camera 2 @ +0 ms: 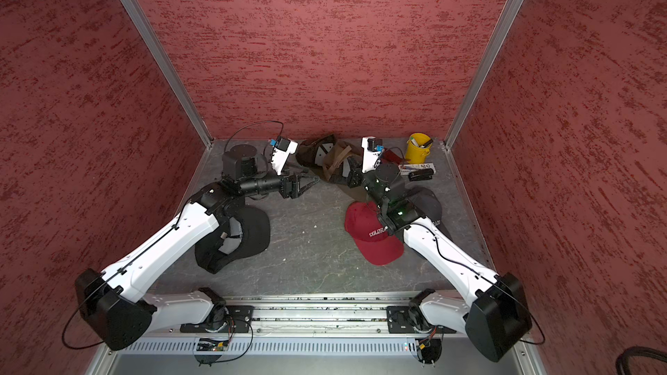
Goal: Open the adjustable buckle of the baseball cap
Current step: Pick up the baseball cap from the center of the board, then open the adjustable buckle on the baseball cap.
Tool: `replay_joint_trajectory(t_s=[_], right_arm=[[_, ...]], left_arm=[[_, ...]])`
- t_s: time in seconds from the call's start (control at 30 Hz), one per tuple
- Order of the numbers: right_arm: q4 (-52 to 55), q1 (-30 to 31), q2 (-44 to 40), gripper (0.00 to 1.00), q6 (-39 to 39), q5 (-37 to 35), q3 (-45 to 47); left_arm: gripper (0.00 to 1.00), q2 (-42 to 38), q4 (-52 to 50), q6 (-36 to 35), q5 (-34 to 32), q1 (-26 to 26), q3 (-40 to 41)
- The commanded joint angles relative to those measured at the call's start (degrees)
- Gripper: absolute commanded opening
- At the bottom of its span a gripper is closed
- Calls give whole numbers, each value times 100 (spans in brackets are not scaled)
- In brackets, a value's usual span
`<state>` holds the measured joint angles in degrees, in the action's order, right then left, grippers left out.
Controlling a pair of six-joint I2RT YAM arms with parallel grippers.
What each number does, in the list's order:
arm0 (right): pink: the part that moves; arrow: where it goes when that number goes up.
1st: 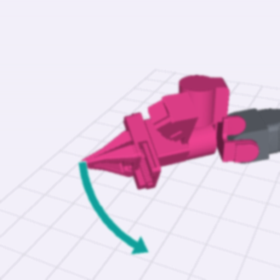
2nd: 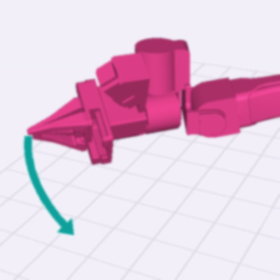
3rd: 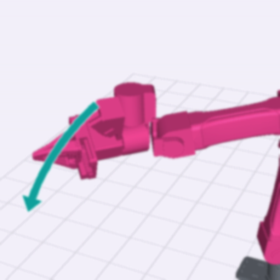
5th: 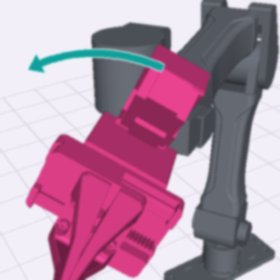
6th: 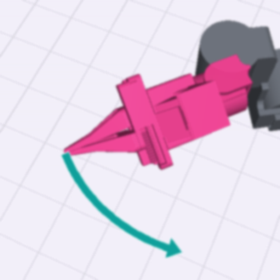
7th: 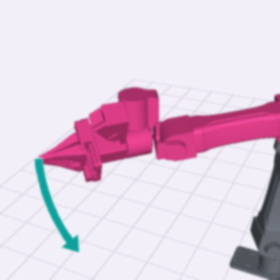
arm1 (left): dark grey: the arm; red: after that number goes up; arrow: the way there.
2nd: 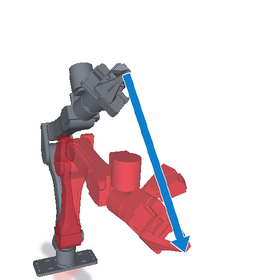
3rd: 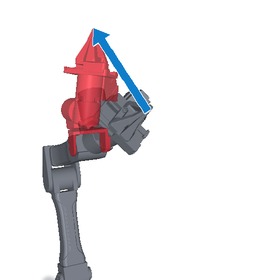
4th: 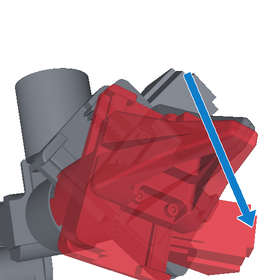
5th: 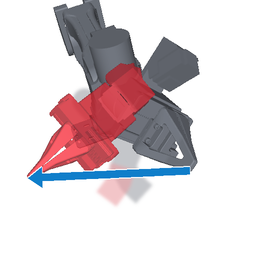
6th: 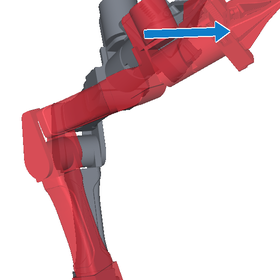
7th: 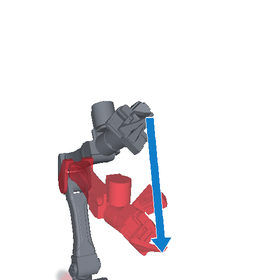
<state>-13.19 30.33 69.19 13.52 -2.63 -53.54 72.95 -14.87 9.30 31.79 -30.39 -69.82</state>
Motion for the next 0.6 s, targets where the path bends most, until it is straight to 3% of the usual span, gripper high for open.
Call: replay_joint_trajectory(t_s=[0.0, 0.37, 0.57], right_arm=[[55, -25, -113, 0, -117, -80, -214], [205, -24, 4, 0, -193, 99, -262], [229, -1, 68, 0, -143, 236, -319]], left_arm=[[77, 131, -105, -152, -100, -11, -568], [75, 1808, -1537, -351, -112, -186, -3122], [75, 2440, -1984, -485, -145, -394, -3787]])
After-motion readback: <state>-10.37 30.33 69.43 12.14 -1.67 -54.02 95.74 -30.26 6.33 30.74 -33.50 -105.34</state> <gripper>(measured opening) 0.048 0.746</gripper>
